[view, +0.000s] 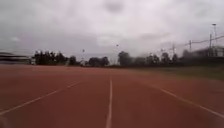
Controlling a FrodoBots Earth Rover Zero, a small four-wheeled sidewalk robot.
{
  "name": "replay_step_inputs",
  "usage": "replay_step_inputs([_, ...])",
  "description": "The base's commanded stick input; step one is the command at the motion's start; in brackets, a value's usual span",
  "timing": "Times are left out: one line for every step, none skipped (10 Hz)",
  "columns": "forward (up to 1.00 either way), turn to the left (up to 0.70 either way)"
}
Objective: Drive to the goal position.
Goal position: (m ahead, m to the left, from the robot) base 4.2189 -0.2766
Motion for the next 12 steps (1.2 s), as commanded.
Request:
replay_step_inputs([0.7, -0.35])
replay_step_inputs([0.7, -0.35])
replay_step_inputs([0.7, -0.35])
replay_step_inputs([0.7, -0.35])
replay_step_inputs([0.7, -0.35])
replay_step_inputs([0.7, -0.35])
replay_step_inputs([0.7, -0.35])
replay_step_inputs([0.7, 0.0])
replay_step_inputs([0.7, 0.0])
replay_step_inputs([0.7, 0.0])
replay_step_inputs([0.7, 0.0])
replay_step_inputs([0.7, 0.0])
